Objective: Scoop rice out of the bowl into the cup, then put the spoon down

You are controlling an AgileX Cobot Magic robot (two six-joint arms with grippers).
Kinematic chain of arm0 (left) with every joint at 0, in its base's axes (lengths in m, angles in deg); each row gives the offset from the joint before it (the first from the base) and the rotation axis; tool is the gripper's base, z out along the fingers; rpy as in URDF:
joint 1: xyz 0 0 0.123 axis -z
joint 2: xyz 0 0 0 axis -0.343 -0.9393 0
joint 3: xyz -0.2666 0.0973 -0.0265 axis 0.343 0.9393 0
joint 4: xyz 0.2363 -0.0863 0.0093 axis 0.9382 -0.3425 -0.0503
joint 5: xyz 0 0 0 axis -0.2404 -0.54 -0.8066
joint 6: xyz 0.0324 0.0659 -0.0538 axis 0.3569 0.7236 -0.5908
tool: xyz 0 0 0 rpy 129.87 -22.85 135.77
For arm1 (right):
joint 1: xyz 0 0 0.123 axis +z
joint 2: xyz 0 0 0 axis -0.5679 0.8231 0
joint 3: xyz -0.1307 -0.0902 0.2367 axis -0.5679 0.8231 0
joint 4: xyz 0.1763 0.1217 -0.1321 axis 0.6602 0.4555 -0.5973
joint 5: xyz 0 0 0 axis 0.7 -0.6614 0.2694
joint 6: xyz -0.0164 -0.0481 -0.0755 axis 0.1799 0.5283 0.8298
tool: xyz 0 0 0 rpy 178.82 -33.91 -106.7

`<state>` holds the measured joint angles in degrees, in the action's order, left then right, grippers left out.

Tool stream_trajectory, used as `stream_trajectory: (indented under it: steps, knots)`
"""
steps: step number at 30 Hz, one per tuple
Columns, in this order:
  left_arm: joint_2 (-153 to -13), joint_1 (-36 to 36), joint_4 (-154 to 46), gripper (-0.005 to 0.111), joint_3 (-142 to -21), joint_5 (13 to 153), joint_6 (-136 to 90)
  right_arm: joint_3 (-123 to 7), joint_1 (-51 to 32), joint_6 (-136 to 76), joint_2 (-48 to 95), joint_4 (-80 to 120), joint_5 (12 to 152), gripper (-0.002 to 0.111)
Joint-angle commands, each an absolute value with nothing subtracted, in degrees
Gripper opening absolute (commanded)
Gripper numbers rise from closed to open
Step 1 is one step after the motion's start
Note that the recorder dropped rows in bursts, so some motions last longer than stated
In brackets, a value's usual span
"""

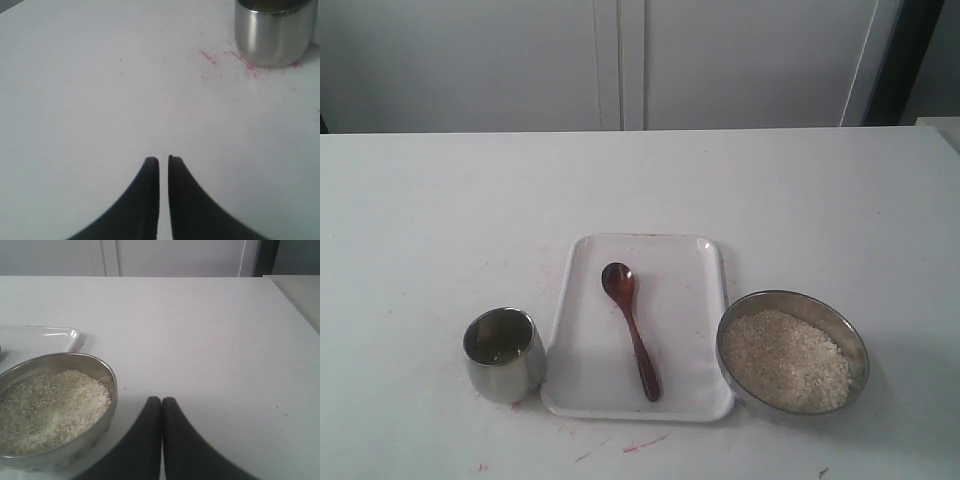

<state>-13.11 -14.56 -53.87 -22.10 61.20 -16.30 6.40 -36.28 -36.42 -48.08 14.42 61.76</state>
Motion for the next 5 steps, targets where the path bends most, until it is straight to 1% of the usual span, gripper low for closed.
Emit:
stream_trajectory:
  steps: [1, 5]
  knots:
    - [-13.1, -14.1, -54.2, 0.014, -21.6, 58.4, -16.6, 6.7, -36.5, -36.0, -48.4, 14.2, 62.0, 0.000]
    - [-13.1, -14.1, -54.2, 0.014, -21.6, 58.4, -16.6, 6.7, -36.5, -36.0, -48.4, 14.2, 62.0, 0.000]
